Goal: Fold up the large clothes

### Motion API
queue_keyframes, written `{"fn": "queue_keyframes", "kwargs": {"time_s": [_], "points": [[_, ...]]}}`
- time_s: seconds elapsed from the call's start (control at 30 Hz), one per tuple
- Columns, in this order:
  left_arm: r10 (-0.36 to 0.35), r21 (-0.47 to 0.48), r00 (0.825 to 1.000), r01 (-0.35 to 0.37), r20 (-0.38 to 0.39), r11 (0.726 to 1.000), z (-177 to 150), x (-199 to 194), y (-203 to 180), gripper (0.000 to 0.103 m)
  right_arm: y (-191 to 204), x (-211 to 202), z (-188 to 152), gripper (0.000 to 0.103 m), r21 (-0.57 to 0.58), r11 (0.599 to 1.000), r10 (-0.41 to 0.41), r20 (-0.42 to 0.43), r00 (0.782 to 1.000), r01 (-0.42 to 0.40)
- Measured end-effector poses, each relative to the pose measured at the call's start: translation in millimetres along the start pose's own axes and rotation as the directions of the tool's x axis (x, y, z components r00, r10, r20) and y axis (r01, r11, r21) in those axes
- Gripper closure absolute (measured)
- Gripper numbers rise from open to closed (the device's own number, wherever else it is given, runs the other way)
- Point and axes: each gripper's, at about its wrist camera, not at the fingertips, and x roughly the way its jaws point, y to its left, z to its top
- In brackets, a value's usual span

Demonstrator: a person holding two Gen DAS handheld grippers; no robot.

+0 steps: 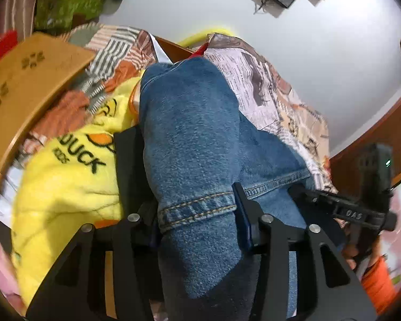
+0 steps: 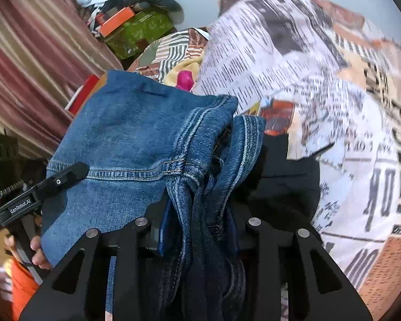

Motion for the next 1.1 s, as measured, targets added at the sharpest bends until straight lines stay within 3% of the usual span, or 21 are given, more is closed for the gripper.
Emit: {"fn": "queue_keyframes", "kwargs": {"time_s": [0.13,0.3,0.43,0.67,0.77,0.87,1.0,1.1], "points": [[0.077,0.010,0.997,-0.077,-0.015,0.997,-4,-8,-9,0.050,3,-16,-7,0.057,-0.004,0.998,-0.057,-0.020,0.998,0.057],[0.186,0.074,0.982,-0.188,0.030,0.979,-22,-32,-22,0.047,17,-44,-33,0.056,-0.106,0.985,-0.141,-0.024,0.990,0.138],[0.217,0.079,0.976,-0.217,0.008,0.973,-47,-42,-20,0.042,24,-59,-67,0.046,-0.157,0.968,-0.199,-0.021,0.980,0.194],[0.231,0.002,0.973,-0.231,-0.015,0.973,-87,-62,-16,0.039,34,-73,-99,0.046,-0.168,0.958,-0.243,-0.031,0.970,0.234],[0.242,-0.011,0.970,-0.242,-0.012,0.970,-93,-78,-23,0.039,47,-96,-103,0.046,-0.188,0.951,-0.246,0.024,0.969,0.246],[0.275,0.039,0.961,-0.275,0.010,0.961,-99,-98,-40,0.039,62,-131,-109,0.046,-0.193,0.952,-0.221,0.096,0.970,0.236],[0.351,0.150,0.927,-0.368,0.131,0.917,-112,-142,-76,0.039,83,-178,-117,0.046,-0.203,0.945,-0.212,0.213,0.954,0.255],[0.347,0.205,0.906,-0.398,0.244,0.894,-124,-185,-109,0.039,99,-215,-124,0.046,-0.199,0.948,-0.181,0.301,0.936,0.247]]}}
